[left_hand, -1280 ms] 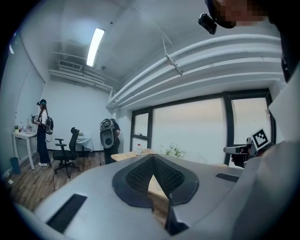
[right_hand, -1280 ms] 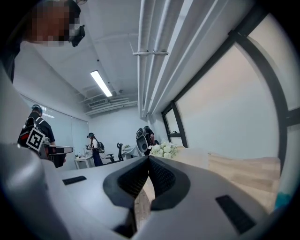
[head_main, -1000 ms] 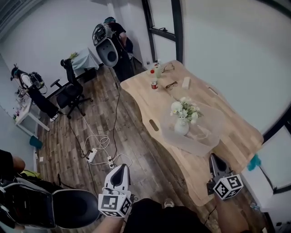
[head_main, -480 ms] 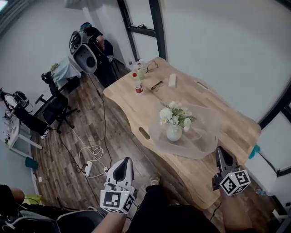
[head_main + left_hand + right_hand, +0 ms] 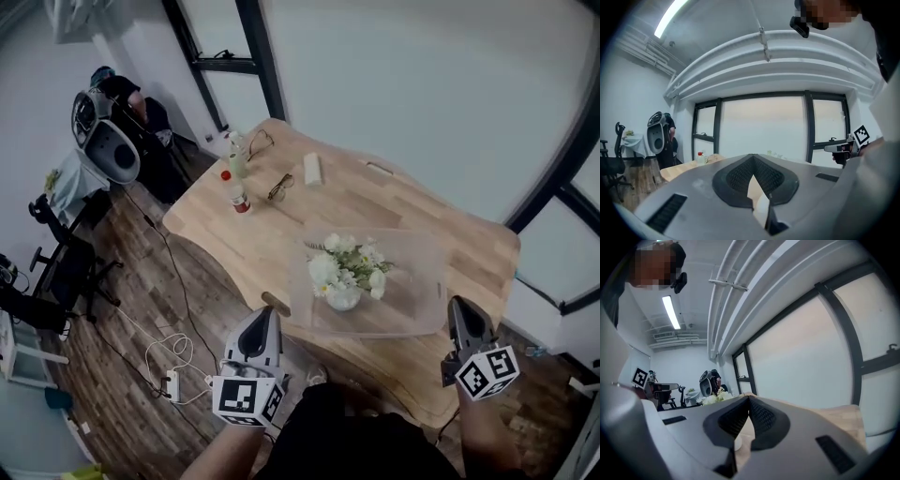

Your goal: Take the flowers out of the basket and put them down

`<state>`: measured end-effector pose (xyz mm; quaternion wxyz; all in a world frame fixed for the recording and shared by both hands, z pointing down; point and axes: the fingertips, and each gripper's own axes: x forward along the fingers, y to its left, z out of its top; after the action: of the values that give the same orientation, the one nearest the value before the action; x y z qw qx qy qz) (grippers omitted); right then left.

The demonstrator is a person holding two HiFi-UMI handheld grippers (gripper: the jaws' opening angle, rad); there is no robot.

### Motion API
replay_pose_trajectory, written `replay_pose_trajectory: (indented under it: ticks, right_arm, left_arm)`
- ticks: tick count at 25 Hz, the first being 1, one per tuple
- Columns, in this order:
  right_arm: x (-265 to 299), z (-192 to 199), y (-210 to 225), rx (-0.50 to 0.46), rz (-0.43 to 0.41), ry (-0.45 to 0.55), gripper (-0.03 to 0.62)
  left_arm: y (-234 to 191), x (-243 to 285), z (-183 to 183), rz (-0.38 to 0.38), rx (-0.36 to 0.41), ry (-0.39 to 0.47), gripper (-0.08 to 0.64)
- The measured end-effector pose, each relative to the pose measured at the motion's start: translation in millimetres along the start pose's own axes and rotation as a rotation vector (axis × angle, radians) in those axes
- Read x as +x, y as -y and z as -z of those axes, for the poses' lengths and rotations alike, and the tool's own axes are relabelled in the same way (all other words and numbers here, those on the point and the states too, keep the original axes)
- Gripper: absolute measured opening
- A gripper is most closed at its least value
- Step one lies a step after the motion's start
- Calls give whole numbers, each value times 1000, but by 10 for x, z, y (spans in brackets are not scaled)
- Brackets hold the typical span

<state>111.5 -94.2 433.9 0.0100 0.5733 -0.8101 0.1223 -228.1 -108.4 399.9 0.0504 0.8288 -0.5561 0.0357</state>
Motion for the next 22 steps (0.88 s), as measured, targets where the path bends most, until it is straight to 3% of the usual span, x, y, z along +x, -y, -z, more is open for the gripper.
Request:
replay_pose_trajectory:
  ticks: [8, 13, 18, 22]
  right_arm:
    - [390, -314, -175, -84, 76, 21, 21]
    - [605, -358, -463, -141, -16, -20, 21]
    - [711, -343, -508, -165, -4, -56, 21]
    - [874, -331, -492, -165, -57, -77, 21]
  left_arm:
    - [-339, 591, 16, 131, -7, -22, 5]
    - [-534, 866, 125, 183, -6, -32, 5]
    - [-490, 1046, 124, 232, -25, -32, 5]
    - [-424, 1120, 112, 245, -16, -35, 5]
